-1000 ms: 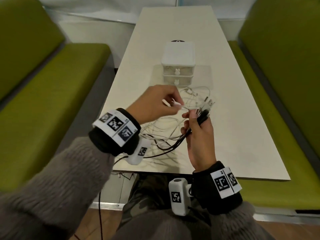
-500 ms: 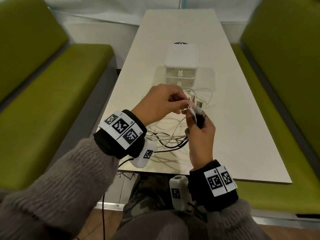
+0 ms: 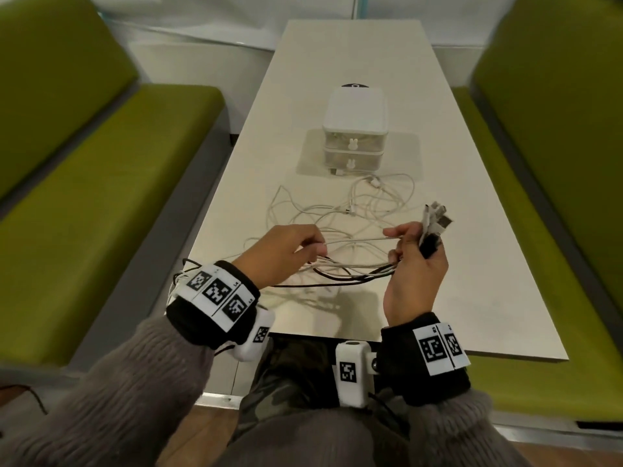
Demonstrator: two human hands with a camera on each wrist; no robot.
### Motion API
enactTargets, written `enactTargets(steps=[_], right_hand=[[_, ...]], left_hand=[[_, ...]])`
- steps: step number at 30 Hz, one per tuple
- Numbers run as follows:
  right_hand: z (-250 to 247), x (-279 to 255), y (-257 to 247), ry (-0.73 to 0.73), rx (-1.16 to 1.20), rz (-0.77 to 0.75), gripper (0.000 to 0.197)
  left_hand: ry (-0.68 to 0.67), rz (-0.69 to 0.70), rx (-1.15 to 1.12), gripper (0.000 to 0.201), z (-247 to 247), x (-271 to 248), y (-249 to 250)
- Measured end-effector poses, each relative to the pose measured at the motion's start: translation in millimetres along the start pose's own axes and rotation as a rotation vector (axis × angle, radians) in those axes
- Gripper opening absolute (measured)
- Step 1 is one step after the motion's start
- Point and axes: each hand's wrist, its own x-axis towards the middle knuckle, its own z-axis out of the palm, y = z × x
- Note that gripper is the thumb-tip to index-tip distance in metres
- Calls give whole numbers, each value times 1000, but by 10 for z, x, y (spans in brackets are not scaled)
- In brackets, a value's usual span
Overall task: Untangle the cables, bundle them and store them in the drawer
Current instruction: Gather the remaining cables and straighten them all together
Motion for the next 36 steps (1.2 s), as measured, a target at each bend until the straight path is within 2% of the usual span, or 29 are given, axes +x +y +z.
enactTargets(steps=[2,4,6,8,10,12,14,18,21,23,27,31,34,36], right_hand=[[-62,66,-11,46,57,44,25],[-148,156,-55,72,210,123,25],[-213,209,-94,73,341,158,25],[-202,197,-114,73,325,155,26],[-130,147,-110,56,238,137,25],[-48,100,-130,-23,125,111,23],[23,30,-160,-185,15,70,25],[128,-136,-78,-493,-252,-47,28],[147,-174,-47,-564,-375,-64,20],[137,-129,-91,-531,-372,-45,10],[28,18,-153,-290,-236,26,29],[-45,73,-171,-47,-37,104,17],[-61,87,-142,81,43,92,16],[-79,119,-133,124,86,82,14]], left_hand=[[-19,-13,71,11,-121,-101,-117],[7,-53,133,13,-283,-206,-315],[-1,-101,57,16,-464,-329,-511],[-30,-114,-35,21,-564,-402,-607],[30,-119,-53,24,-557,-402,-585],[163,-90,-23,24,-502,-341,-453],[263,6,9,21,-439,-262,-257],[308,229,19,16,-198,-63,131],[361,296,-34,18,-45,60,313],[333,292,-85,17,-9,85,329],[173,209,-198,19,-27,-15,246],[89,120,-92,9,-156,-139,-78],[118,79,57,16,-221,-156,-387],[159,-1,15,19,-243,-146,-532]])
